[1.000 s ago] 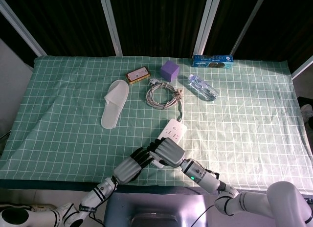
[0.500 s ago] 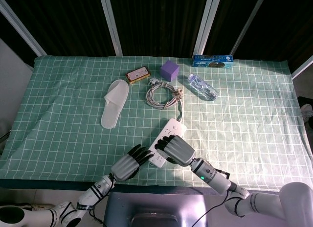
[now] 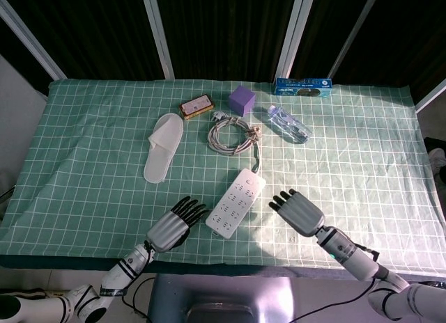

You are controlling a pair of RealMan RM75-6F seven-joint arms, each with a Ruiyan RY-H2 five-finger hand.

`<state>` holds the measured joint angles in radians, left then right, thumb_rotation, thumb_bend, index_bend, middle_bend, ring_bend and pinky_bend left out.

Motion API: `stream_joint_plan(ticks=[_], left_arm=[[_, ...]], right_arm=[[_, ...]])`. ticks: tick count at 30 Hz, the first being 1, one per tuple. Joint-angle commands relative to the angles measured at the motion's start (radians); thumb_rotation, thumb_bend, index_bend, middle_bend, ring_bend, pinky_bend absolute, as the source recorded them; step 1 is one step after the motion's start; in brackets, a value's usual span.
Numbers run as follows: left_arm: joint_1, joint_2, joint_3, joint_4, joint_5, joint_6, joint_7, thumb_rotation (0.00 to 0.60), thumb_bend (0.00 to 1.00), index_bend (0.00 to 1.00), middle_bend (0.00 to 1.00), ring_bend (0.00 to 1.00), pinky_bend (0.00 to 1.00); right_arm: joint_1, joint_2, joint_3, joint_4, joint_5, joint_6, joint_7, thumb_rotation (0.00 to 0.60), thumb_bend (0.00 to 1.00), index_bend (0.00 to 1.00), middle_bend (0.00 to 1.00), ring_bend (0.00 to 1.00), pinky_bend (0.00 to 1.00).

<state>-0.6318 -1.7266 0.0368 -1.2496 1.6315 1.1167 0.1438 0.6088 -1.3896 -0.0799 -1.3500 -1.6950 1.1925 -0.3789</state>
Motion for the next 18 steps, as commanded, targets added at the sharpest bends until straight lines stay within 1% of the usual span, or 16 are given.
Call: stream_joint_plan(ticks=[1, 3, 6, 8, 9, 10, 11, 14, 16, 18], left_arm=[[0.006, 0.01, -0.001, -0.007, -0.002, 0.008, 0.001, 0.6, 0.71, 0.0, 0.07, 0.02, 0.05], [0.01, 0.019, -0.001, -0.013, -0.003, 0.012, 0.006, 0.6, 0.7, 0.0, 0.07, 0.01, 0.05], [0.016, 0.031, -0.002, -0.023, -0.01, 0.015, 0.011, 0.6, 0.68, 0.0, 0.07, 0.01, 0.05], [0.016, 0.037, -0.009, -0.026, -0.019, 0.012, 0.012, 0.6, 0.67, 0.0, 0.07, 0.01, 0.05], [0.017, 0.04, -0.012, -0.027, -0.023, 0.011, 0.012, 0.6, 0.66, 0.0, 0.07, 0.01, 0.05], [0.018, 0.043, -0.013, -0.03, -0.025, 0.011, 0.012, 0.6, 0.65, 0.0, 0.07, 0.02, 0.05], [0.019, 0.047, -0.013, -0.033, -0.026, 0.012, 0.011, 0.6, 0.64, 0.0, 0.07, 0.01, 0.05], [0.025, 0.062, -0.012, -0.042, -0.025, 0.019, 0.01, 0.6, 0.63, 0.0, 0.07, 0.03, 0.05], [0.03, 0.079, -0.011, -0.055, -0.023, 0.028, 0.01, 0.6, 0.64, 0.0, 0.07, 0.03, 0.05], [0.037, 0.108, -0.008, -0.078, -0.021, 0.04, 0.006, 0.6, 0.64, 0.0, 0.07, 0.03, 0.05]], right_arm=[[-0.028, 0.016, -0.002, 0.02, 0.072, -0.082, -0.178, 0.6, 0.41, 0.63, 0.53, 0.48, 0.7], [-0.032, 0.008, 0.001, 0.029, 0.092, -0.106, -0.236, 0.6, 0.41, 0.57, 0.52, 0.47, 0.69], [-0.032, 0.008, 0.004, 0.017, 0.119, -0.146, -0.272, 0.6, 0.41, 0.41, 0.42, 0.38, 0.61], [-0.03, 0.021, 0.006, -0.01, 0.155, -0.188, -0.288, 0.6, 0.37, 0.18, 0.29, 0.25, 0.47], [-0.027, 0.035, 0.009, -0.038, 0.186, -0.222, -0.305, 0.6, 0.34, 0.11, 0.24, 0.2, 0.43], [-0.024, 0.045, 0.011, -0.061, 0.208, -0.244, -0.312, 0.6, 0.29, 0.03, 0.18, 0.14, 0.36], [-0.021, 0.057, 0.013, -0.084, 0.228, -0.265, -0.315, 0.6, 0.26, 0.0, 0.14, 0.1, 0.33], [-0.021, 0.095, 0.02, -0.154, 0.269, -0.288, -0.304, 0.6, 0.2, 0.0, 0.08, 0.06, 0.3], [-0.034, 0.124, 0.027, -0.202, 0.265, -0.256, -0.27, 0.6, 0.18, 0.0, 0.07, 0.05, 0.29], [-0.06, 0.158, 0.031, -0.241, 0.244, -0.193, -0.227, 0.6, 0.18, 0.0, 0.06, 0.04, 0.29]])
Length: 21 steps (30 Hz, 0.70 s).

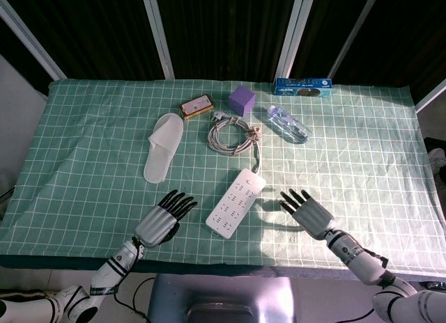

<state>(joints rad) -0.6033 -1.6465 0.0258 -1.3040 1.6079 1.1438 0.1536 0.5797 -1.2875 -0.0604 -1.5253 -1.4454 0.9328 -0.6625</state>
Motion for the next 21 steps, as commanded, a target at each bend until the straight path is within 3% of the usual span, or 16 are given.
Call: stream_joint_plan(ticks=[1, 9, 15, 19, 21], left_arm=[[0.014, 0.046, 0.007, -0.038, 0.002, 0.017, -0.007, 0.6, 0.64, 0.0, 0.07, 0.03, 0.05], [0.112, 0.265, 0.059, -0.227, -0.031, 0.093, 0.027, 0.6, 0.6, 0.0, 0.06, 0.03, 0.05], [0.257, 0.365, 0.1, -0.269, -0.027, 0.275, 0.029, 0.6, 0.56, 0.0, 0.03, 0.01, 0.05], [0.328, 0.383, 0.078, -0.213, -0.052, 0.377, -0.066, 0.6, 0.55, 0.0, 0.01, 0.0, 0.05], [0.347, 0.384, 0.039, -0.171, -0.103, 0.394, -0.077, 0.6, 0.55, 0.0, 0.0, 0.0, 0.05]], right_arm=[[-0.046, 0.071, 0.013, -0.082, -0.011, 0.096, 0.075, 0.6, 0.18, 0.0, 0.06, 0.03, 0.28], [-0.255, 0.191, 0.014, -0.231, 0.029, 0.409, 0.154, 0.6, 0.18, 0.0, 0.0, 0.0, 0.17], [-0.388, 0.174, 0.01, -0.19, 0.027, 0.575, 0.284, 0.6, 0.18, 0.0, 0.0, 0.0, 0.16], [-0.448, 0.142, 0.034, -0.134, 0.061, 0.638, 0.364, 0.6, 0.18, 0.0, 0.0, 0.0, 0.14], [-0.459, 0.146, 0.047, -0.125, 0.041, 0.666, 0.386, 0.6, 0.18, 0.0, 0.0, 0.0, 0.13]])
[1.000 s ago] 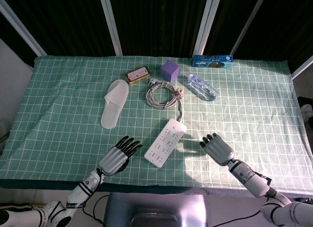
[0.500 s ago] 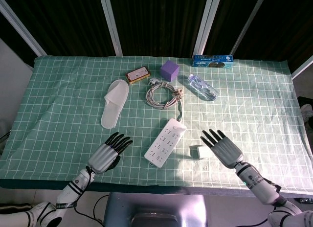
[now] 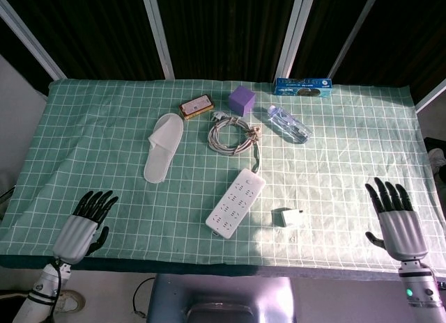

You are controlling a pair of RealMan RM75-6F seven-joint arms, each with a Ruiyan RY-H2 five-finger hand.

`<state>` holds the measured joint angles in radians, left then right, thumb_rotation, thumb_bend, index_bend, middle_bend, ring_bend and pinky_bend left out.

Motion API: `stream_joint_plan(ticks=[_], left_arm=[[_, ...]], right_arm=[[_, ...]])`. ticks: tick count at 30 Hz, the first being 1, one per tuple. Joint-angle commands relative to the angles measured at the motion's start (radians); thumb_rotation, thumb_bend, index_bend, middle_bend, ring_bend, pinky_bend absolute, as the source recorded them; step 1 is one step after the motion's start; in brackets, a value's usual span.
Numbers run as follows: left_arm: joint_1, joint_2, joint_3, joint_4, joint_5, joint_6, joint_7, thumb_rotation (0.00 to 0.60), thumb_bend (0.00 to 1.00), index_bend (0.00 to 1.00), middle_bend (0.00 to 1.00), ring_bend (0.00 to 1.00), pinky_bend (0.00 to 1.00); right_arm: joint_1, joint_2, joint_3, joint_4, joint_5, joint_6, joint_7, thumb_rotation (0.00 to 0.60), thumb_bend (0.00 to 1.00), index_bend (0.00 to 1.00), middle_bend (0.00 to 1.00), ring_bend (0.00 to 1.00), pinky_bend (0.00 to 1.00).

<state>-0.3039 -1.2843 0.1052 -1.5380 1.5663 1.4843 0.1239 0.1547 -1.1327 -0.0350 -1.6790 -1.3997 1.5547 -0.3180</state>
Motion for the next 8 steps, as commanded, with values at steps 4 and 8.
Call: stream_joint_plan(ticks=[4, 8], left_arm=[[0.061, 0.054, -0.088, 0.048, -0.119, 0.047, -0.125, 0.6, 0.55, 0.0, 0.0, 0.0, 0.05], [0.06, 0.079, -0.088, 0.03, -0.119, 0.009, -0.141, 0.6, 0.55, 0.0, 0.0, 0.0, 0.05]], right_arm=[[-0.045, -0.015, 0.045, 0.046, 0.012, 0.045, 0.047, 0.6, 0.18, 0.0, 0.0, 0.0, 0.13], [-0.04, -0.009, 0.059, 0.059, 0.029, 0.008, 0.063, 0.6, 0.18, 0.0, 0.0, 0.0, 0.13]])
